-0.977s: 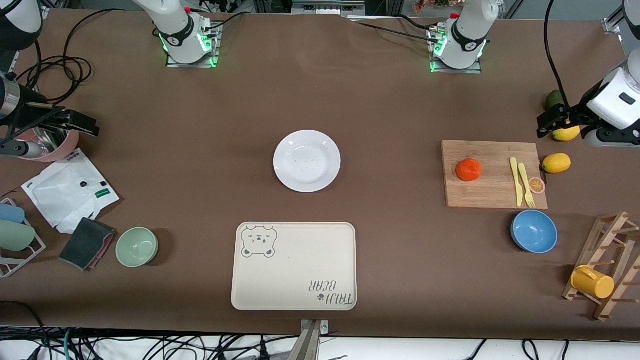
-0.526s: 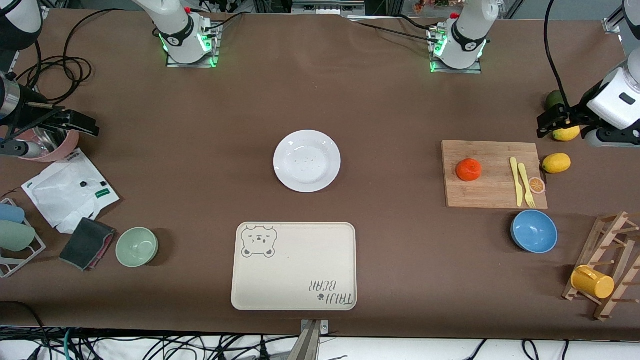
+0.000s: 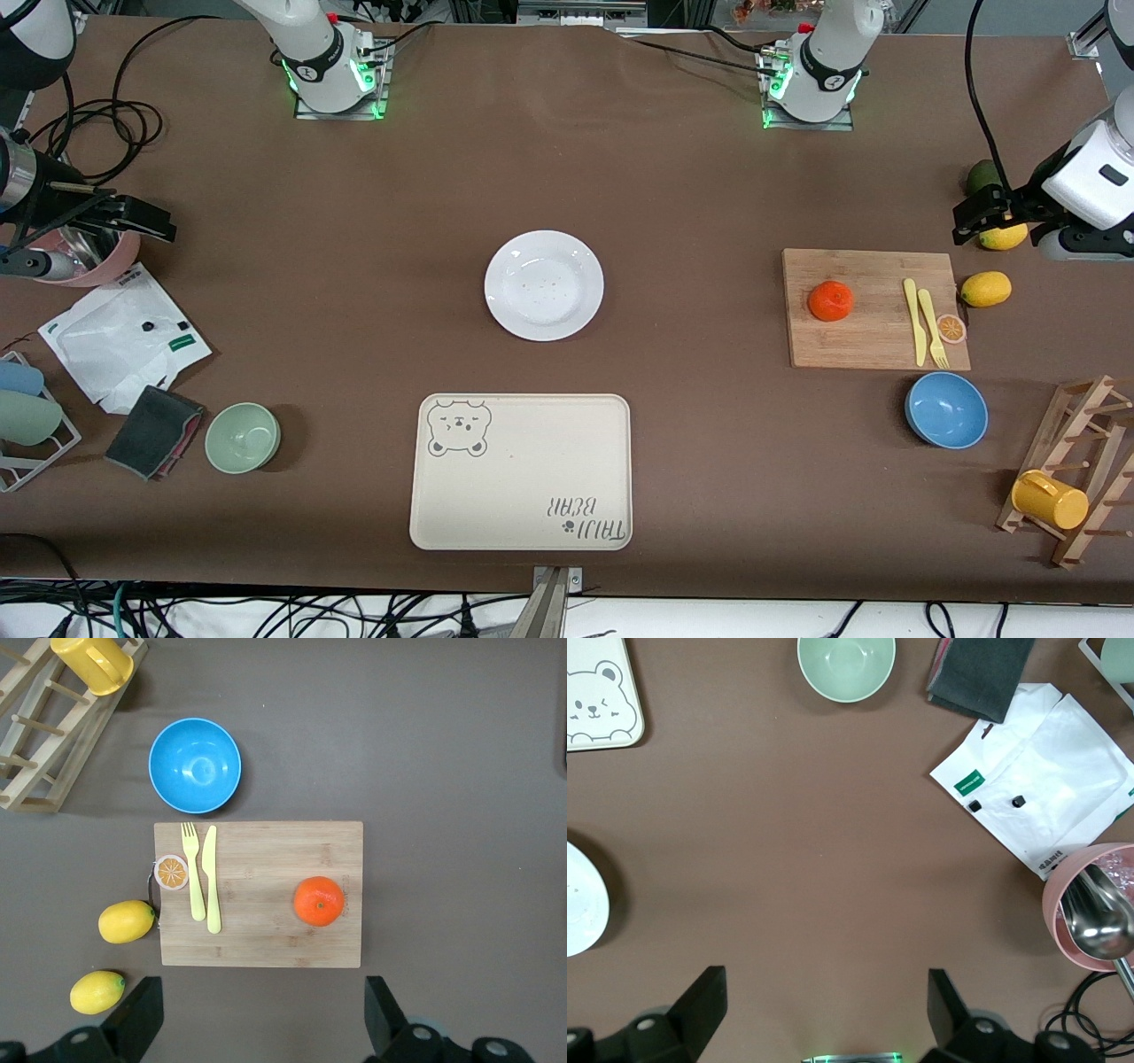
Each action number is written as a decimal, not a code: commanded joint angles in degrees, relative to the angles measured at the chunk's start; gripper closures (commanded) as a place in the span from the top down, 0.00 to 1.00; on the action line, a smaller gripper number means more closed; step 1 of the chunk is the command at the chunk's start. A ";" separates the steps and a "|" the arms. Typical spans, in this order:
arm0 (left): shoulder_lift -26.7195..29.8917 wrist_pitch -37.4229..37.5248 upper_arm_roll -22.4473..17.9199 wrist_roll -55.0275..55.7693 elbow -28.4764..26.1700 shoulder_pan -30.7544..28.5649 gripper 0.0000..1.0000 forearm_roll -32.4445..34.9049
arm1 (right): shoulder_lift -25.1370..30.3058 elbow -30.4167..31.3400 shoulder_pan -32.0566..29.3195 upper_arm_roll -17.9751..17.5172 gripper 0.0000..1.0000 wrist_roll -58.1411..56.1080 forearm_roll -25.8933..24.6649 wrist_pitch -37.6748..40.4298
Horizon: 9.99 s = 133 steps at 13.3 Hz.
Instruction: Place orange and plate with both arms
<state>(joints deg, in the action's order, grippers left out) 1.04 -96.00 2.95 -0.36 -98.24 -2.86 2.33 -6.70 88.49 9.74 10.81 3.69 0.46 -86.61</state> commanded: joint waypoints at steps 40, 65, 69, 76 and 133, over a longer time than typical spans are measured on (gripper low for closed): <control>0.11 0.99 -0.31 -1.49 0.68 -0.13 1.00 -0.75 | -0.51 -1.21 -0.43 0.18 1.00 -0.78 1.03 0.74; -2.60 2.74 0.82 -0.70 0.07 1.19 1.00 -1.10 | -0.51 -1.21 -0.43 0.18 1.00 -0.87 1.03 0.74; -8.84 2.23 1.09 -0.70 -1.25 1.19 1.00 -1.10 | -0.51 -1.21 -0.43 0.18 1.00 -0.87 1.03 0.74; -11.58 -15.85 2.85 -0.34 -17.48 0.75 1.00 -6.46 | -0.51 -1.21 -0.43 0.18 1.00 -0.79 1.03 0.74; -32.25 -10.63 6.72 52.53 13.69 25.83 1.00 -2.42 | -13.33 -0.51 5.53 -0.61 1.00 -5.97 17.80 -6.45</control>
<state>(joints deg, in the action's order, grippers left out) -34.41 -109.83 9.17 60.27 -83.04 27.10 -0.99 -17.06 88.65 13.41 9.98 -1.29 15.00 -91.10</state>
